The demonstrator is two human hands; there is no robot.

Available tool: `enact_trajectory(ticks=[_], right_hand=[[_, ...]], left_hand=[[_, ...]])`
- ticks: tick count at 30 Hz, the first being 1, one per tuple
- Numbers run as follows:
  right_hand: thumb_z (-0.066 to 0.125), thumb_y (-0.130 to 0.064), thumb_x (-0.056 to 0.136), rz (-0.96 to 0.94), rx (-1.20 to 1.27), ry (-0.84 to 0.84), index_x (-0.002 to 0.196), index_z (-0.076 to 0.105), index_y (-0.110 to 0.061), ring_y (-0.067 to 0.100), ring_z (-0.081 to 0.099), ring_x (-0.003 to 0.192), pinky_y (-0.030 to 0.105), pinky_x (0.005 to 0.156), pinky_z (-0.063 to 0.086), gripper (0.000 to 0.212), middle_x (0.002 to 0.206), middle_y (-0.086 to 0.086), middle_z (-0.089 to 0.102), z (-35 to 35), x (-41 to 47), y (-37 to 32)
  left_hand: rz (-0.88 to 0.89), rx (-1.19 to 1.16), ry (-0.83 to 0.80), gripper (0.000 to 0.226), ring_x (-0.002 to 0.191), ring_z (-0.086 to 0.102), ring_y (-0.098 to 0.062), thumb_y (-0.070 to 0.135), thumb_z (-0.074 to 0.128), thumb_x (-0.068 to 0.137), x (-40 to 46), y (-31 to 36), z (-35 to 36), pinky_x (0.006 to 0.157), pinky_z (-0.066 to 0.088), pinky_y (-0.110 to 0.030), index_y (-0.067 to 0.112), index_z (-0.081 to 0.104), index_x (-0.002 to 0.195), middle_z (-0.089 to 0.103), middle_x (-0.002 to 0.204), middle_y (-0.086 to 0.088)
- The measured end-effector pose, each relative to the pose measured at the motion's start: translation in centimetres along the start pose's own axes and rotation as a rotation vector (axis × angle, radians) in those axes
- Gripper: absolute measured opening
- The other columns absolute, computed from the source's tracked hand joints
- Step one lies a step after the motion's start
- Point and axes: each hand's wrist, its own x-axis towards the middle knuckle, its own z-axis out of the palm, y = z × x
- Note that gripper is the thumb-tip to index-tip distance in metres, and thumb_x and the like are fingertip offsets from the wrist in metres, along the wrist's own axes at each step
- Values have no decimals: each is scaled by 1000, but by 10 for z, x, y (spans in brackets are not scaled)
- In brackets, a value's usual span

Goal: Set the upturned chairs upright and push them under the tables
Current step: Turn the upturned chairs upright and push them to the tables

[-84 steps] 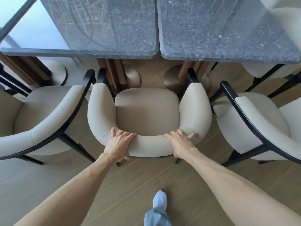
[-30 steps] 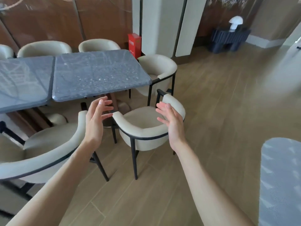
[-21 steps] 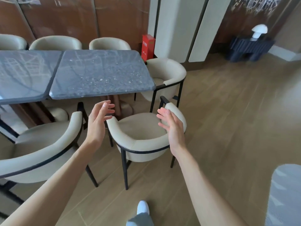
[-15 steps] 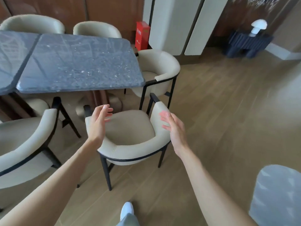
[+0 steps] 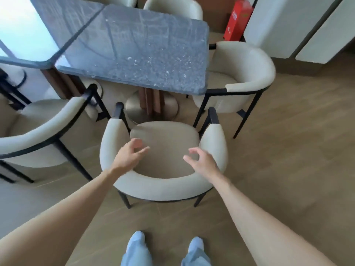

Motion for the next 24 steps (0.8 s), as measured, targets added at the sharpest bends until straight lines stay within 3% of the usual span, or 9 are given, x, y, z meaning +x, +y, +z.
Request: enact_trajectory(ticks=[3, 6, 9, 12, 16, 19, 21, 24], right_hand=[[65, -58, 85, -55, -386, -229, 146, 43, -21, 20, 37, 141, 36, 114, 26, 74, 150, 0, 46, 33, 10, 39], [70, -65, 76, -153, -563, -419, 150, 35, -19, 19, 30, 144, 38, 117, 17, 94, 153, 1, 39, 63, 11, 69], [73, -67, 71, -213, -654, -449, 148, 34, -14, 22, 29, 144, 45, 119, 11, 102, 151, 4, 39, 86, 13, 74], [76, -69, 65, -259, -829, -465, 149, 28, -10, 27, 33, 140, 54, 117, 16, 114, 148, 7, 40, 104, 15, 66], [80, -62, 63, -288, -936, -378, 150, 26, -13, 29, 43, 130, 55, 110, 25, 113, 140, 6, 45, 116, 15, 63], [79, -59, 65, -313, -927, -311, 146, 30, -17, 26, 45, 128, 54, 111, 24, 104, 135, 2, 48, 118, 16, 70], [77, -59, 66, -328, -906, -302, 145, 30, -20, 23, 44, 127, 51, 111, 23, 100, 133, -1, 48, 120, 17, 72], [75, -61, 69, -339, -904, -322, 149, 27, -21, 19, 40, 130, 51, 114, 19, 101, 136, -4, 47, 118, 17, 71]], left_hand=[[-108, 436, -207, 75, 137, 44, -19, 59, 69, 83, -5, -50, 18, 113, 33, -37, 22, 44, 143, 49, 148, 3], [-112, 707, -329, 89, 145, 32, -16, 71, 65, 77, -6, -80, 40, 118, 20, -34, 25, 38, 148, 43, 153, 5], [-18, 840, -397, 91, 142, 35, -12, 81, 59, 73, 3, -92, 55, 116, 17, -33, 27, 41, 145, 47, 149, 8], [63, 900, -494, 106, 143, 34, -14, 88, 60, 61, 11, -101, 49, 119, 11, -38, 31, 37, 148, 45, 150, 9], [377, 1104, -500, 131, 146, 29, -16, 86, 65, 46, 3, -115, 48, 119, 11, -38, 19, 29, 152, 38, 154, 5], [560, 1070, -393, 102, 133, 49, -22, 65, 70, 60, 4, -126, 58, 115, 28, -33, 11, 44, 142, 54, 139, -4], [573, 1057, -359, 83, 113, 59, -21, 60, 66, 62, 6, -127, 57, 104, 38, -31, 14, 51, 130, 62, 119, 0], [570, 1073, -357, 70, 103, 60, -19, 59, 64, 64, 6, -126, 55, 97, 40, -30, 17, 54, 119, 62, 108, 4]])
